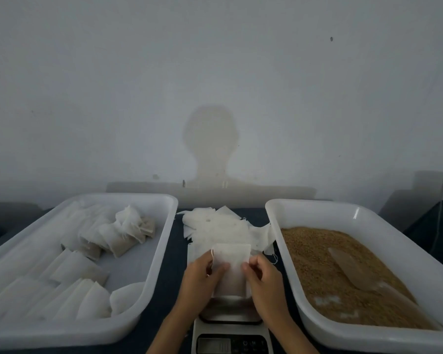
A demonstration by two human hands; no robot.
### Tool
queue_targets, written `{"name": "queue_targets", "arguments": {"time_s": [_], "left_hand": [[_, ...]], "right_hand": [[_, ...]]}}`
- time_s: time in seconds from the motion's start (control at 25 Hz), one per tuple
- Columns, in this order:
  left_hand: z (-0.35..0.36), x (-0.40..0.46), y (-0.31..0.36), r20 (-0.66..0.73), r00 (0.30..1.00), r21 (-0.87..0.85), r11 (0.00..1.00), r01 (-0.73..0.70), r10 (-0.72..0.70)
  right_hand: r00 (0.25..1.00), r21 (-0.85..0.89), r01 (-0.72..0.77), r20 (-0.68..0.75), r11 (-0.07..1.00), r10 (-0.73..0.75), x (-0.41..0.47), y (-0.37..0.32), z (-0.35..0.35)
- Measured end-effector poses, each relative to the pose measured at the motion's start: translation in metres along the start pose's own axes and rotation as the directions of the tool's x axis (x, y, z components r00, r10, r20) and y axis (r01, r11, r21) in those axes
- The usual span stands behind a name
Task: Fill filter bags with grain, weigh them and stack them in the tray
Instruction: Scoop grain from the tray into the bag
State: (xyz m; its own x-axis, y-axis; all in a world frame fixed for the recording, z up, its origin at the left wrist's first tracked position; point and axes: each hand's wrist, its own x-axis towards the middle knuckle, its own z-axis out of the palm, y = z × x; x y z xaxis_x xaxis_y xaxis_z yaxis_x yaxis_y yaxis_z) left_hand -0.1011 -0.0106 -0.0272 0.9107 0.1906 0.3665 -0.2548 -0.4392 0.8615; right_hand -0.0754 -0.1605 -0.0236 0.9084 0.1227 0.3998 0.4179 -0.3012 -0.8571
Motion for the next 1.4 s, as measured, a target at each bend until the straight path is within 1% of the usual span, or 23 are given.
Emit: {"name": "queue_targets", "arguments": {"time_s": [0.08, 0.2, 0.28, 0.48, 0.56, 0.64, 0.72, 0.84, 0.92, 1.0, 1.4], "left_hand": [[0.004, -0.002, -0.006, 0.022, 1.000, 0.066, 0.998, -0.002, 0.001], [0.005, -0.003, -0.012, -0.012, 1.000, 0.172, 0.985, 0.016, -0.014], [0.003, -0.004, -0.015, -0.023, 0.999, 0.203, 0.979, 0.032, -0.028], [-0.002, -0.008, -0.018, -0.014, 0.997, 0.032, 0.997, 0.070, -0.069], [-0.002, -0.010, -0.019, -0.003, 0.997, 0.002, 0.997, 0.083, -0.083], [-0.003, -0.011, -0.021, -0.022, 0.995, -0.020, 0.995, 0.101, -0.102], [-0.008, -0.010, -0.025, -0.077, 0.990, -0.031, 0.993, 0.112, -0.115], [-0.016, -0.009, -0.028, -0.192, 0.977, -0.033, 0.996, 0.087, -0.092], [-0.018, -0.008, -0.028, -0.263, 0.961, -0.032, 0.997, 0.075, -0.080], [-0.018, -0.008, -0.028, -0.293, 0.952, -0.049, 0.996, 0.080, -0.091], [-0.015, -0.012, -0.028, -0.248, 0.960, -0.056, 0.991, 0.119, -0.129]], "right_hand": [[1.000, -0.039, 0.012, 0.000, 0.999, -0.012, -0.002, 0.013, 0.001], [0.999, -0.076, 0.050, 0.017, 0.996, -0.049, -0.003, 0.023, 0.003], [0.995, -0.076, 0.100, 0.028, 0.992, -0.098, -0.005, 0.026, 0.003], [0.994, 0.018, 0.089, 0.068, 0.996, -0.090, -0.008, 0.032, 0.002], [0.993, 0.032, 0.092, 0.064, 0.995, -0.094, -0.009, 0.035, 0.003], [0.993, 0.035, 0.105, 0.048, 0.994, -0.106, -0.009, 0.041, 0.001], [0.994, 0.068, 0.103, 0.016, 0.992, -0.104, -0.009, 0.046, -0.003], [0.999, 0.137, 0.043, -0.034, 0.990, -0.038, -0.009, 0.051, -0.009], [0.999, 0.160, 0.011, -0.041, 0.987, -0.005, -0.009, 0.054, -0.011], [0.999, 0.166, 0.011, -0.040, 0.986, -0.004, -0.010, 0.056, -0.012], [1.000, 0.148, 0.016, -0.004, 0.989, -0.015, -0.011, 0.055, -0.011]]}}
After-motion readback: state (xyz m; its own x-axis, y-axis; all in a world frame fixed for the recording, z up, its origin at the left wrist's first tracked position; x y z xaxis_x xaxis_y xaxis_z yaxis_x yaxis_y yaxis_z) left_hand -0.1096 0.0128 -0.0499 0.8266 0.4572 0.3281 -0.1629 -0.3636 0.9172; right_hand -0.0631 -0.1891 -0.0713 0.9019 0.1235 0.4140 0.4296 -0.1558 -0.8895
